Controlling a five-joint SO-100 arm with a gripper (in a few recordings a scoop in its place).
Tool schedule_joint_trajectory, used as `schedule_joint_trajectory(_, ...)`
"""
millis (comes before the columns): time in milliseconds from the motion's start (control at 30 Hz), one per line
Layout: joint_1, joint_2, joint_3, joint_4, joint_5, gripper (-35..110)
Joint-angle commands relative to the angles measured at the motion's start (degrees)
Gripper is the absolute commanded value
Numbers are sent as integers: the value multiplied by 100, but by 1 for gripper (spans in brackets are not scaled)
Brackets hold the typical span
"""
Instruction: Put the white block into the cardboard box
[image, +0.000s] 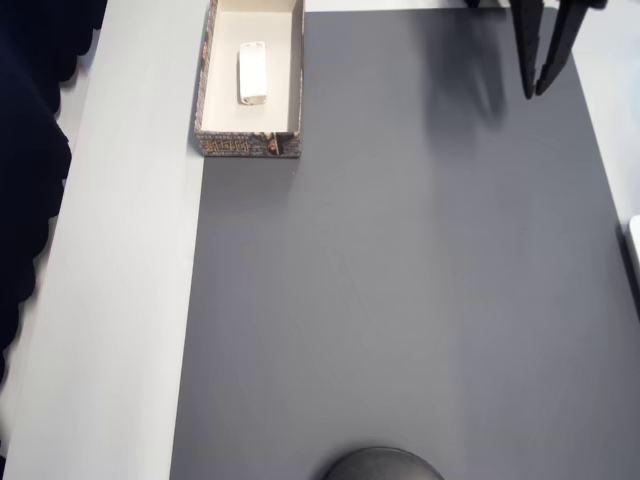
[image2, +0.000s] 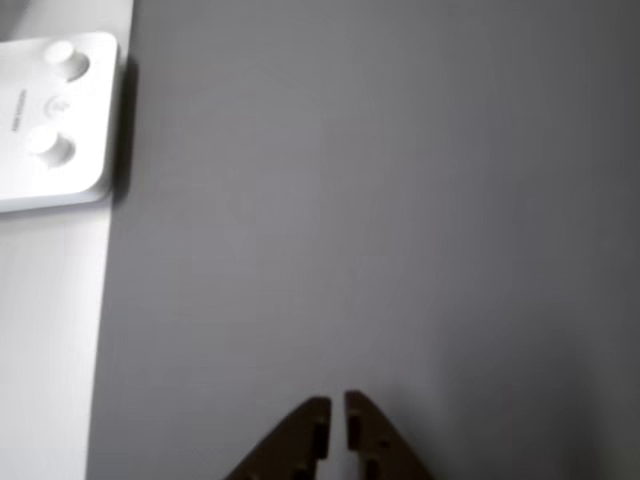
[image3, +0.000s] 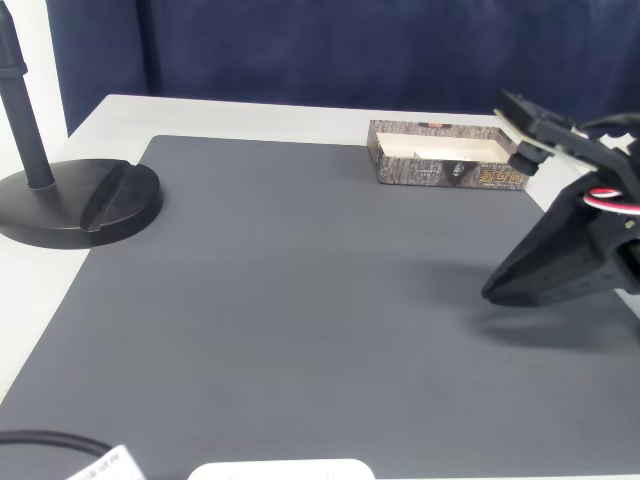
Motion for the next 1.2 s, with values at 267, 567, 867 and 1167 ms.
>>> schedule_joint_trajectory(267, -26, 703, 422, 185, 202, -2)
schedule_joint_trajectory(567, -229, 773, 554, 422, 281, -2)
schedule_joint_trajectory(867, -448, 773, 554, 905, 290, -2)
schedule_joint_trajectory(1167, -352, 782, 554, 1178, 870, -2)
